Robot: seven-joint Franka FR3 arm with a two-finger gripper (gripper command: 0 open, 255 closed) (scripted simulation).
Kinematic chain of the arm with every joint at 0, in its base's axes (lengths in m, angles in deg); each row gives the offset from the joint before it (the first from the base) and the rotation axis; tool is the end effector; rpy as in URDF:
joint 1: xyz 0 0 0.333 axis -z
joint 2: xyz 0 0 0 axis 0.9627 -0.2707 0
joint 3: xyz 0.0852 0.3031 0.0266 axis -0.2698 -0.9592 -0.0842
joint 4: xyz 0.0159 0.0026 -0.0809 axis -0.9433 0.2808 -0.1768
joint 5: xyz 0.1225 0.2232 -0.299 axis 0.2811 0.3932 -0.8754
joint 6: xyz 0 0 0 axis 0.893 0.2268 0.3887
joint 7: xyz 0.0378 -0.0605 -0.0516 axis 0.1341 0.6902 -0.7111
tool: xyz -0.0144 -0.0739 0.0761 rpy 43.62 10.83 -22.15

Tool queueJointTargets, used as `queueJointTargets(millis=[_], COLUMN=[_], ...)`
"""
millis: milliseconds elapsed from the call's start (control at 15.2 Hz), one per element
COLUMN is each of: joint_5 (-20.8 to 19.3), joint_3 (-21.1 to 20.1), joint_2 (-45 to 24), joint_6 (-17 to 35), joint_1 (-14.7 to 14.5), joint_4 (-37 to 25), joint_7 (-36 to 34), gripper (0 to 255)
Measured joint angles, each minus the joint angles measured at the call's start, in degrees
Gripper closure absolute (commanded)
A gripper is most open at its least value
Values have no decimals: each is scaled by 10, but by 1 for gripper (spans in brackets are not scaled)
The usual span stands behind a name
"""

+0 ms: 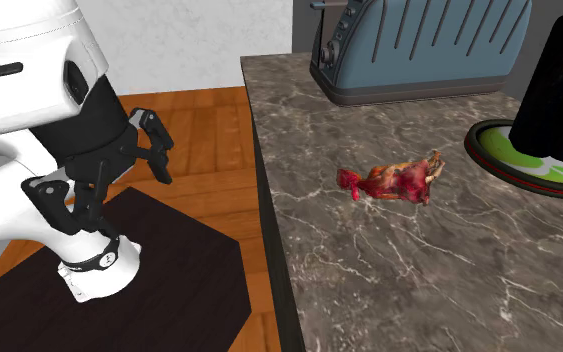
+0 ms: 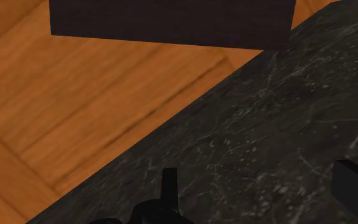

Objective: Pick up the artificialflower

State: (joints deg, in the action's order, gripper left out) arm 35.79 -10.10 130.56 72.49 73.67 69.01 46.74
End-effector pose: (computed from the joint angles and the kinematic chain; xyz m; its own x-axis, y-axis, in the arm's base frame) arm 0.3113 0.0092 0.5843 0.9932 0.1057 0.0495 0.1087 -0.9922 -0.0617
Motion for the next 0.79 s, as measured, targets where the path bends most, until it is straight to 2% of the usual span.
queueJointTargets(millis=[132, 330, 792], joint_5=[1, 6, -6], joint_3=[-5, -31, -93], joint_2=[-9, -61, -207], joint_6=[3, 15, 29], joint_1=[-1, -5, -9], joint_4=[-7, -47, -179], joint_7=[-5, -32, -105], gripper=[0, 0, 0])
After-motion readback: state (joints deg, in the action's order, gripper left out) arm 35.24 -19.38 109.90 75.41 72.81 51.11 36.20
